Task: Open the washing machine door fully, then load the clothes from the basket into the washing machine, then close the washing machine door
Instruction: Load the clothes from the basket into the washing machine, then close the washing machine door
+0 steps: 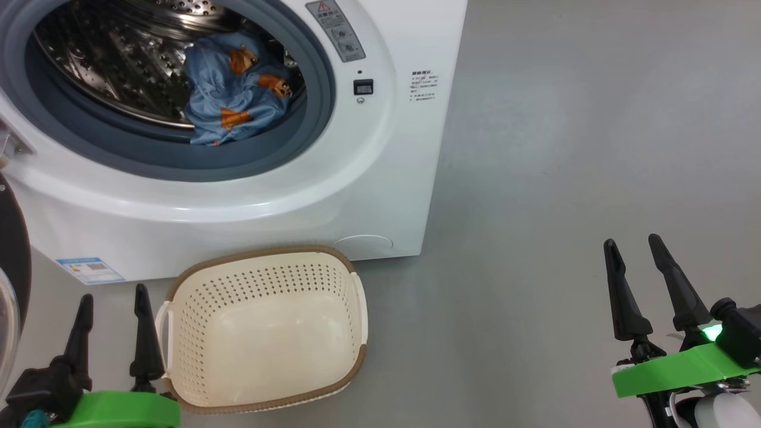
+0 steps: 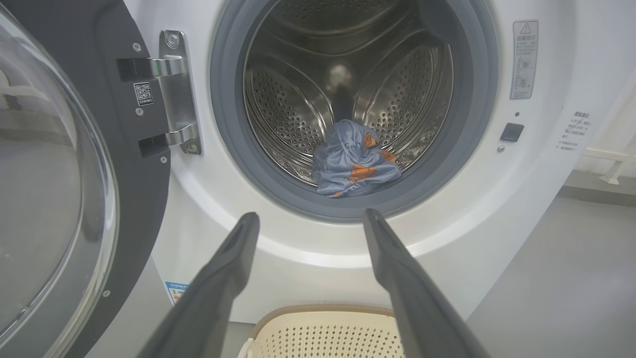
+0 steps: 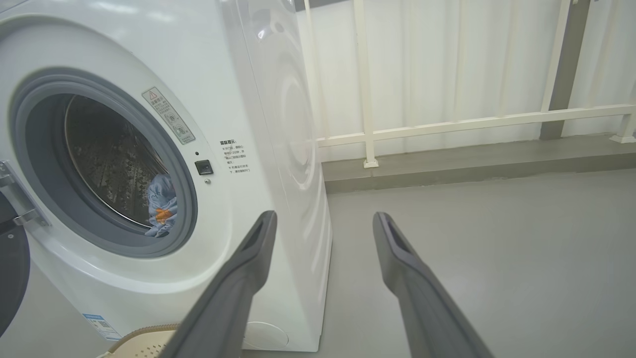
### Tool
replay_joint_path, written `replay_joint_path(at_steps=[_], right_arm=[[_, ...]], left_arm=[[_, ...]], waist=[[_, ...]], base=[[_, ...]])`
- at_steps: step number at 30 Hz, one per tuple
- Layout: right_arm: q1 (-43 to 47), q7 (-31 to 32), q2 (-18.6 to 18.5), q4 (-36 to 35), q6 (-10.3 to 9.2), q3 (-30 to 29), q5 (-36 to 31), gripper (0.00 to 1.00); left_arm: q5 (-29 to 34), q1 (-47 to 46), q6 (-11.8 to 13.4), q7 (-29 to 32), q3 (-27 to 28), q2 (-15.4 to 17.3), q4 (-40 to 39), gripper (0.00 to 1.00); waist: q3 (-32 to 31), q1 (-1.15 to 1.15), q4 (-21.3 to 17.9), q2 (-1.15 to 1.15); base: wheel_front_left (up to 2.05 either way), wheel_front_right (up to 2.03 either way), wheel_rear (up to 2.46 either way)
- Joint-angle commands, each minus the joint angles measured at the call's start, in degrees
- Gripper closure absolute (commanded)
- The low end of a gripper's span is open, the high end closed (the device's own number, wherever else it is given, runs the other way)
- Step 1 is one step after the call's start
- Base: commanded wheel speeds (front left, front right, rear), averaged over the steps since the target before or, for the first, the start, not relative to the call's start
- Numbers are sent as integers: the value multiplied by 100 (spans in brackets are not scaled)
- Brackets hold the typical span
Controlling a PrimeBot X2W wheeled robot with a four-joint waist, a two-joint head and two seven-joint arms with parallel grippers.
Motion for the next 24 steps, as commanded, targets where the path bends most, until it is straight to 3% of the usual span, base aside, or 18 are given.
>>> replay_joint_path(at_steps=[1,24], right_arm=[[1,-46,-120,-160,25,72,18,0],[-53,-46,-79,-164,25,58,9,0]], left_arm=[[47,29,-12,-37,188,81,-180,0],[105,56,-12,-37,177,123,-245,0]], waist=[[-1,0,-5,0],[11,0,-84,0]], base=[[0,0,0],[-14,14,0]])
